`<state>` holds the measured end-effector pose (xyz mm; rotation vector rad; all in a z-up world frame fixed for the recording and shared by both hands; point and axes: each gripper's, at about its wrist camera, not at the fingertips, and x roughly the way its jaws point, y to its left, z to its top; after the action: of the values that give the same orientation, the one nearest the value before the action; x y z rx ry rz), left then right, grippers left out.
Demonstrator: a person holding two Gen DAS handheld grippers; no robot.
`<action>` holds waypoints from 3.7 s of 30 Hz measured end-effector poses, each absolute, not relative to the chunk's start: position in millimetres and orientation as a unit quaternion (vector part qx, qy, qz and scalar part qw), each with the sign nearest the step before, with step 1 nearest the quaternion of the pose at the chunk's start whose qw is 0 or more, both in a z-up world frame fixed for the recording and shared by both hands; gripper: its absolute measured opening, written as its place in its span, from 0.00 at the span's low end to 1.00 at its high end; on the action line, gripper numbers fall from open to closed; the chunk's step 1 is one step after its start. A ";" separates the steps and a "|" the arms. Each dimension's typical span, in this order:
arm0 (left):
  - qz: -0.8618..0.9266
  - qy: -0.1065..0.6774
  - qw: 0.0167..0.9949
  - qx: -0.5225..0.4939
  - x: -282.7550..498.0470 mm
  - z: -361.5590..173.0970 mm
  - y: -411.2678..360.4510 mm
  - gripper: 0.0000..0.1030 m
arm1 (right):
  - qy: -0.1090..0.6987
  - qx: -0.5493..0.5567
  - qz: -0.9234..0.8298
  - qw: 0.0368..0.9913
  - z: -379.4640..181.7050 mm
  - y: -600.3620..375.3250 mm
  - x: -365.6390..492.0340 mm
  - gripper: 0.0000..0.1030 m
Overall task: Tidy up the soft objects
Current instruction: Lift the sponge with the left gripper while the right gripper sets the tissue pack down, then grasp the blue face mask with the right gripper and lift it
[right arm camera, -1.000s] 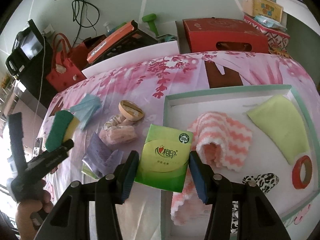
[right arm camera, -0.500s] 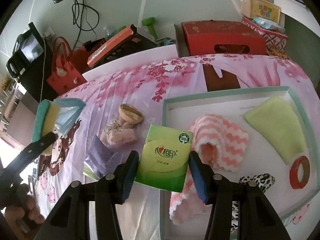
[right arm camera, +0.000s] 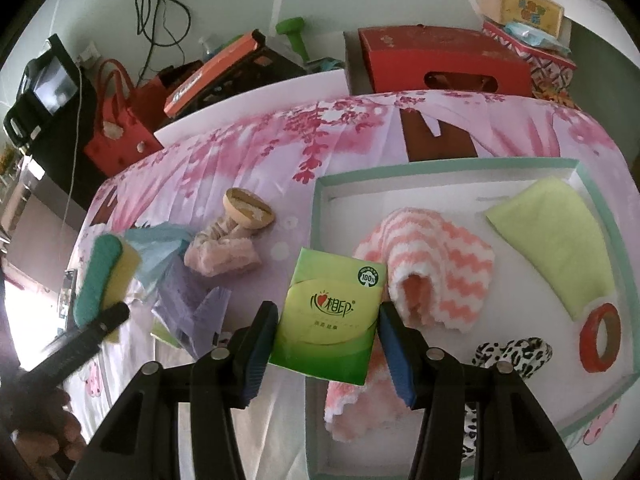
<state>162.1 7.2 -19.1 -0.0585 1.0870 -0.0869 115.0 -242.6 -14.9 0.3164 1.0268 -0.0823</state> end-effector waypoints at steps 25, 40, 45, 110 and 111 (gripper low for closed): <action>-0.155 0.443 0.881 -0.064 128.2 33.7 0.2 0.62 | 0.503 0.133 -0.010 0.854 -21.9 -224.0 120.8 0.63; -0.193 0.439 0.876 -0.058 121.6 38.3 -10.6 0.62 | 0.455 0.167 0.021 0.875 -2.3 -223.9 116.6 0.63; -0.230 0.427 0.872 -0.058 113.4 46.7 -20.3 0.62 | 0.432 0.180 0.039 0.883 3.7 -224.1 116.4 0.63; -0.350 0.372 0.860 -0.006 79.1 70.2 -42.2 0.62 | 0.376 0.257 0.120 0.882 15.0 -245.5 110.6 0.07; -0.343 0.374 0.861 -0.007 80.4 69.3 -40.8 0.62 | 0.376 0.257 0.116 0.883 14.9 -247.0 110.4 0.07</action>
<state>80.4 -40.8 69.3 -0.0144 0.7854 -0.7200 110.4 -247.0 14.9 0.5361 0.7826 0.2406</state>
